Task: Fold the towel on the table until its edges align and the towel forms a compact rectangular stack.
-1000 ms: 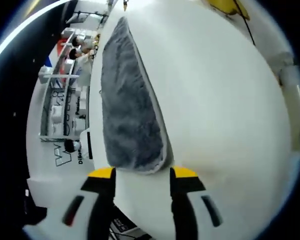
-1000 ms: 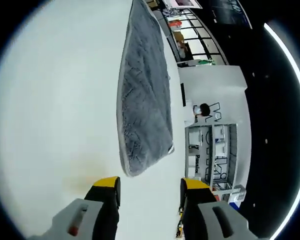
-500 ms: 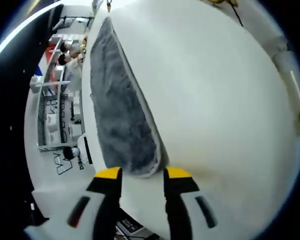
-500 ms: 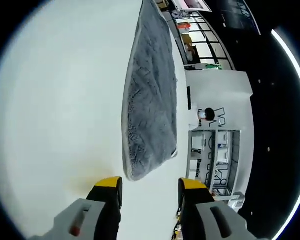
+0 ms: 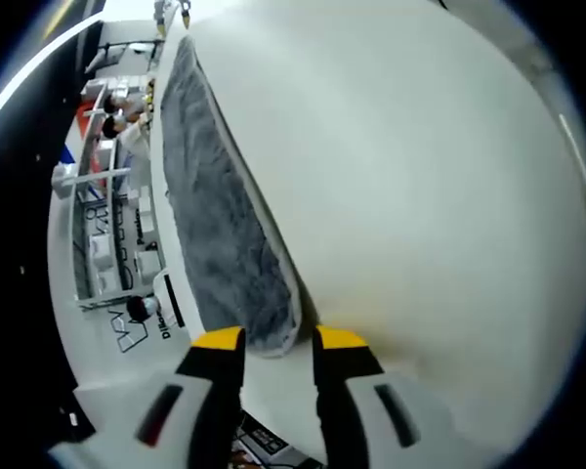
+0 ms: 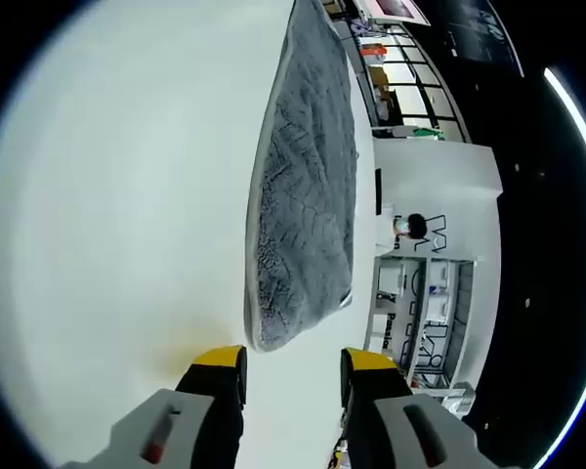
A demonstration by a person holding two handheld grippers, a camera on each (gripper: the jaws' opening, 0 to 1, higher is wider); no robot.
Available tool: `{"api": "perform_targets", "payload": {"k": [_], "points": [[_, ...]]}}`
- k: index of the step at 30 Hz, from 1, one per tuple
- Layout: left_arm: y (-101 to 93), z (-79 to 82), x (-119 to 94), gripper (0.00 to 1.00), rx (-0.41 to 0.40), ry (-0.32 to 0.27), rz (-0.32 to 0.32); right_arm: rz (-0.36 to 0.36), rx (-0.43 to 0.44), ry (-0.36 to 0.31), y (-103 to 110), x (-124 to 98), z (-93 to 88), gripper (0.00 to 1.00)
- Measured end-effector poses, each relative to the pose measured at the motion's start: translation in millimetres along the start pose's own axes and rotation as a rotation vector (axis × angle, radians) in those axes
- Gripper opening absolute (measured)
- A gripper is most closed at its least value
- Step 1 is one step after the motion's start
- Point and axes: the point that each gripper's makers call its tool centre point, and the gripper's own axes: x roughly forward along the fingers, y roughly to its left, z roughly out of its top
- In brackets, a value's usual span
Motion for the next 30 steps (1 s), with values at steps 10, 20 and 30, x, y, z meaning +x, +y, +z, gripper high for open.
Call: {"api": "perform_targets", "payload": {"k": [10, 20, 30], "points": [[2.4, -2.0, -0.4, 0.27, -0.003, 0.002, 0.009, 0.008, -0.015, -0.02, -1.5, 11.8, 11.2, 0.38], [-5.6, -2.5, 8.4, 0.24, -0.002, 0.005, 0.016, 0.005, -0.02, -0.028, 0.1, 18.5, 14.9, 0.31], [-5.1, -2.0, 7.4, 0.1, 0.005, -0.004, 0.01, 0.075, -0.043, -0.029, 19.0, 23.4, 14.7, 0.04]]}}
